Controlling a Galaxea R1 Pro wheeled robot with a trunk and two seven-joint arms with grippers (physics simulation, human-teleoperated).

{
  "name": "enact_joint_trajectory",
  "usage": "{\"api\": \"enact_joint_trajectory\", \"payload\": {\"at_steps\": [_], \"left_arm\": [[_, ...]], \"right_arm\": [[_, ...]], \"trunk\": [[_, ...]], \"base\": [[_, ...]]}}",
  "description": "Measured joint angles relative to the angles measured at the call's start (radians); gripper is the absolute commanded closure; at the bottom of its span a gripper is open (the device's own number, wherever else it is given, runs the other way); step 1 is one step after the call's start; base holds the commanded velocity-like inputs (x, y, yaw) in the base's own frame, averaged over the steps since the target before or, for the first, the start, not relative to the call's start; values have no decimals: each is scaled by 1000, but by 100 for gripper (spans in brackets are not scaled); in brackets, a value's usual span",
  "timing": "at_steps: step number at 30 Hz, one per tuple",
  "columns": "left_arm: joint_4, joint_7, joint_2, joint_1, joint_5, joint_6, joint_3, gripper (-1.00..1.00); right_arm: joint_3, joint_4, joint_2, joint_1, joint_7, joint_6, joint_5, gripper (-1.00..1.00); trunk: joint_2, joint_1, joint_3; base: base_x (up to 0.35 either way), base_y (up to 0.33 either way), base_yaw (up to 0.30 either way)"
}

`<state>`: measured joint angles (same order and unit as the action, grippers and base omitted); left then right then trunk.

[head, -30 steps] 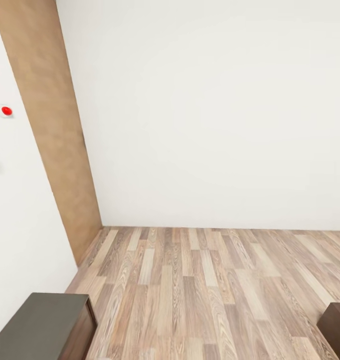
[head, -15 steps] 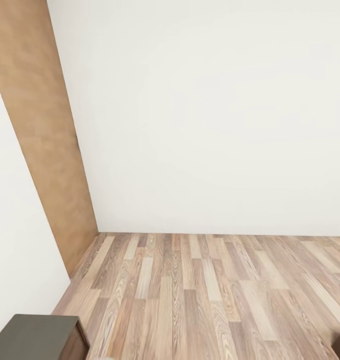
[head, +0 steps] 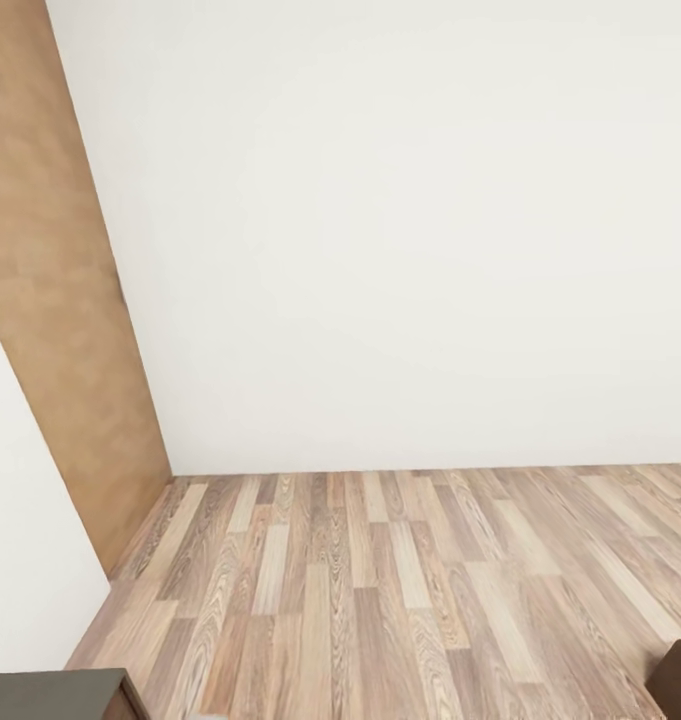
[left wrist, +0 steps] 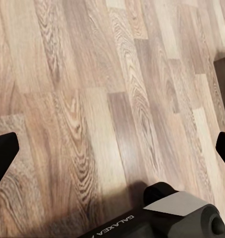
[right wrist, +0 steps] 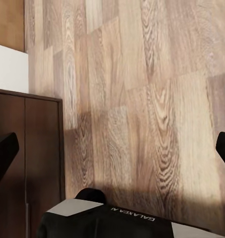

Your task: In the bedroom, move the book from the bed onto either nightstand, and place the two sandals side by side next to the bed.

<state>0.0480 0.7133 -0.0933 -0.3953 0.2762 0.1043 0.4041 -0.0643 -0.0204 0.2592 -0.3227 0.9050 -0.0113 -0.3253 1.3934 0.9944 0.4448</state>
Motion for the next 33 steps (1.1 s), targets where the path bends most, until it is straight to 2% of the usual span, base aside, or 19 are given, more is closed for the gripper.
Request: {"api": "enact_joint_trajectory", "payload": {"at_steps": [33], "left_arm": [[-2, 0, 2, 0, 0, 0, -1, -100]], "right_arm": [[0, -1, 0, 0, -1, 0, 0, -100]], "trunk": [[0, 0, 0]], "base": [[0, 0, -227]]}}
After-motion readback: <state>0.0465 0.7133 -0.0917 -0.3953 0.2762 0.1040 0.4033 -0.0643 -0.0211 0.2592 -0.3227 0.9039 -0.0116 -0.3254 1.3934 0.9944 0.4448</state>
